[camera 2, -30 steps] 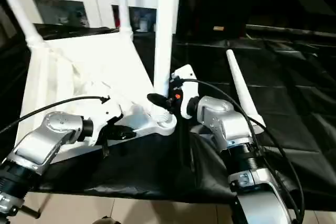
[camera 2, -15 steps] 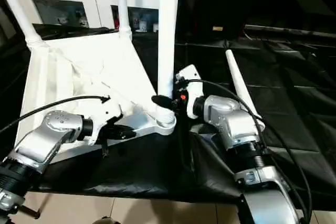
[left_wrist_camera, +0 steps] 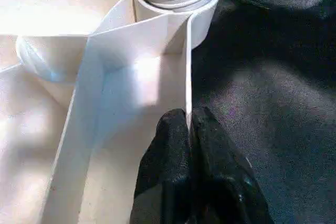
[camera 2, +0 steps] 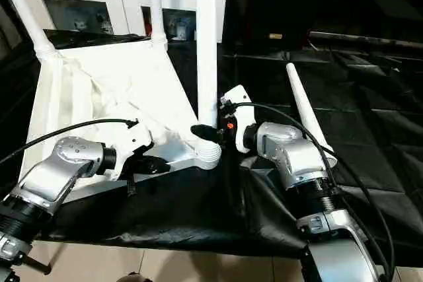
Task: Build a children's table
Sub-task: Insert table leg to table base
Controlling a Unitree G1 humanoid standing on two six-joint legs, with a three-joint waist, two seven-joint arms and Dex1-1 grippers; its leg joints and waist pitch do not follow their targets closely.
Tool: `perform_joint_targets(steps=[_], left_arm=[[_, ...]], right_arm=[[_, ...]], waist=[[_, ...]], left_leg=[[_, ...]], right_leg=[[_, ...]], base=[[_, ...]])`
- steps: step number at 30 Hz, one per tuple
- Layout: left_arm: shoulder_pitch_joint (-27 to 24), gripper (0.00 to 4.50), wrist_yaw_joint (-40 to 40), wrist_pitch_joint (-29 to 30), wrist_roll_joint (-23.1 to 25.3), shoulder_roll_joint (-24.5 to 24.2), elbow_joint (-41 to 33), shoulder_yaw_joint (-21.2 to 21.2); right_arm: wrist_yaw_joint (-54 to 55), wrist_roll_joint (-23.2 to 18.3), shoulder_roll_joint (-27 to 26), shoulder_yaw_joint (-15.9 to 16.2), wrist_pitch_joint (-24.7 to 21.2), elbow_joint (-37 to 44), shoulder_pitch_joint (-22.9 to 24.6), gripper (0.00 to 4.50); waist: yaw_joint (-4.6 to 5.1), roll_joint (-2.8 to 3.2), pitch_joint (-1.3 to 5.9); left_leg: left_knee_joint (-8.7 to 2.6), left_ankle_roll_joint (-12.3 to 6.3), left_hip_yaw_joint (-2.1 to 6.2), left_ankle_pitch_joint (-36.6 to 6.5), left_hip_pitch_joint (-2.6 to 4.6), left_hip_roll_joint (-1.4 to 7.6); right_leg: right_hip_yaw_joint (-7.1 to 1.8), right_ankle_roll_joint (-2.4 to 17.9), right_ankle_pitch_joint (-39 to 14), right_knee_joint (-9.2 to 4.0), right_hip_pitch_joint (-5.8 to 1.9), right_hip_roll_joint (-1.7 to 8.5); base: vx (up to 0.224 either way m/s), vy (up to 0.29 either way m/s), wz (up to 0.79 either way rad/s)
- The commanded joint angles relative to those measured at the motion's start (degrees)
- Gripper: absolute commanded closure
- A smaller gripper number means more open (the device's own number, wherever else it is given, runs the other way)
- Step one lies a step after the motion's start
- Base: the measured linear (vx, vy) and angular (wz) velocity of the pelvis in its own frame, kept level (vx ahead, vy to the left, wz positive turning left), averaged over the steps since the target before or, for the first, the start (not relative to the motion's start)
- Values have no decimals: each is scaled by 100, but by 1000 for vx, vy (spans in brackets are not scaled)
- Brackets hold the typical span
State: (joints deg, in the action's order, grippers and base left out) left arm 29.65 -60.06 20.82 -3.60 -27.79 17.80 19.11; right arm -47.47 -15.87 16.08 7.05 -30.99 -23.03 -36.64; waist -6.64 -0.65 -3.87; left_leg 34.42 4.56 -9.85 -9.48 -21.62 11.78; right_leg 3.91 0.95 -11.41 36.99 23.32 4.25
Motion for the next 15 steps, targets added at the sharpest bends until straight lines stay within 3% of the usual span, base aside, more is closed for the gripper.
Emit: perform_joint_targets(steps=[1,10,15], left_arm=[[184,450,-48,-127,-13,-11,-91,-91],[142,450,-2,-147,-7,22,-118,-96],[150,450,11,-186,14,19,-93,-107]], right_arm=[[104,-58,-82,-216,114,-223,75,262],[460,-204,-279,-592,434,-489,530,262],[707,-418,-565,-983,766,-384,1079,262]], waist=[[-25,45,454],[-28,61,453],[-40,116,450]], left_leg=[[-403,172,34,-1162,77,110],[-416,177,40,-1278,91,115],[-427,199,51,-1377,97,121]], right_leg=[[-275,1131,-827,-455,-320,380],[-269,1140,-890,-469,-317,384],[-275,1115,-921,-484,-305,389]], base=[[0,0,0],[0,0,0],[0,0,0]])
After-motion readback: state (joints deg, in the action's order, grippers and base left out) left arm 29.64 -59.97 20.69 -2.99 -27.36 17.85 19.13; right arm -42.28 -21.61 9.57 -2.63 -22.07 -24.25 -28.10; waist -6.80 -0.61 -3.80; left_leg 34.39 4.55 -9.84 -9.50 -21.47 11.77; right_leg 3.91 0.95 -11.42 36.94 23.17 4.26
